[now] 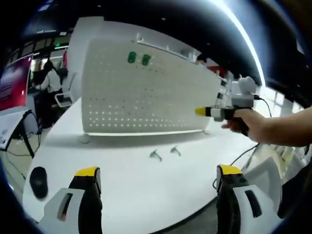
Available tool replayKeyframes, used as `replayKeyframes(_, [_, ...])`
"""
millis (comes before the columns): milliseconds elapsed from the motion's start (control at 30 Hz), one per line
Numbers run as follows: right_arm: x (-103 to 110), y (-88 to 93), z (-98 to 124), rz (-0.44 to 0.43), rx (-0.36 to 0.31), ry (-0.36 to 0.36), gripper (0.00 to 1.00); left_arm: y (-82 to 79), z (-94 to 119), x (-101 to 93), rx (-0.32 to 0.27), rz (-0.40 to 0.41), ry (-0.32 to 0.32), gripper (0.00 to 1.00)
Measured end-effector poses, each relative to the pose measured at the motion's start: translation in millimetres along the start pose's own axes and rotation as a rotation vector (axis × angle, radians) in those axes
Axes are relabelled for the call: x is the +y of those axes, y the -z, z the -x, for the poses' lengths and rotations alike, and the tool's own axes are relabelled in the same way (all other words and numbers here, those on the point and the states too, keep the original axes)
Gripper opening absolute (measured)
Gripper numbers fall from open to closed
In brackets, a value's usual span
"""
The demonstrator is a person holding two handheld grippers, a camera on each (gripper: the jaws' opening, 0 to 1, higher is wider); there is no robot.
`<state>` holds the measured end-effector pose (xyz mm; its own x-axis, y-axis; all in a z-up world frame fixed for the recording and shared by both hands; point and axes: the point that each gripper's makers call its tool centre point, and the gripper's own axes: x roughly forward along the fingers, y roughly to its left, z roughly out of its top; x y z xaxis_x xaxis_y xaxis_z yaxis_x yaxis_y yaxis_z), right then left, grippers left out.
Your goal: Insert the hook assembly into the mounting plate slot until the hook locks in place.
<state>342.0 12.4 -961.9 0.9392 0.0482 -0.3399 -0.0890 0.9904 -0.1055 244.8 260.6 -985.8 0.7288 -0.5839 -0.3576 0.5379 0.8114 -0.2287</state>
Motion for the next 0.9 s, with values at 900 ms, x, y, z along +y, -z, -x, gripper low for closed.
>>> replayKeyframes(900, [45.4,80.3,76.4,0.076,0.140,-0.119,0.26,7.1,-2.3,-7.6,0.040,-0.038,0.032,0.99])
